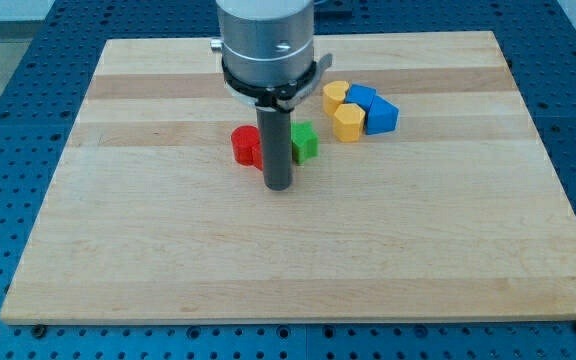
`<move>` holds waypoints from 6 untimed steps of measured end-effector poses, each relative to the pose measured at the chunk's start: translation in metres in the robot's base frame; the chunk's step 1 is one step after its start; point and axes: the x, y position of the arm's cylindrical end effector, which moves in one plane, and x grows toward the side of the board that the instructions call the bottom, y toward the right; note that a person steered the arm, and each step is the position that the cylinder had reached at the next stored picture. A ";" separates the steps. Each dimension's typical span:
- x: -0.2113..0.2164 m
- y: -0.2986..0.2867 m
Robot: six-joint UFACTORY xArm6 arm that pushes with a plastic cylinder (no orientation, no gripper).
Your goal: Push the blue triangle to the right of the blue cube
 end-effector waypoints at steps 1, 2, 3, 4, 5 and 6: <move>0.007 0.010; 0.019 0.055; 0.008 0.102; -0.019 0.118; -0.038 0.129; -0.058 0.131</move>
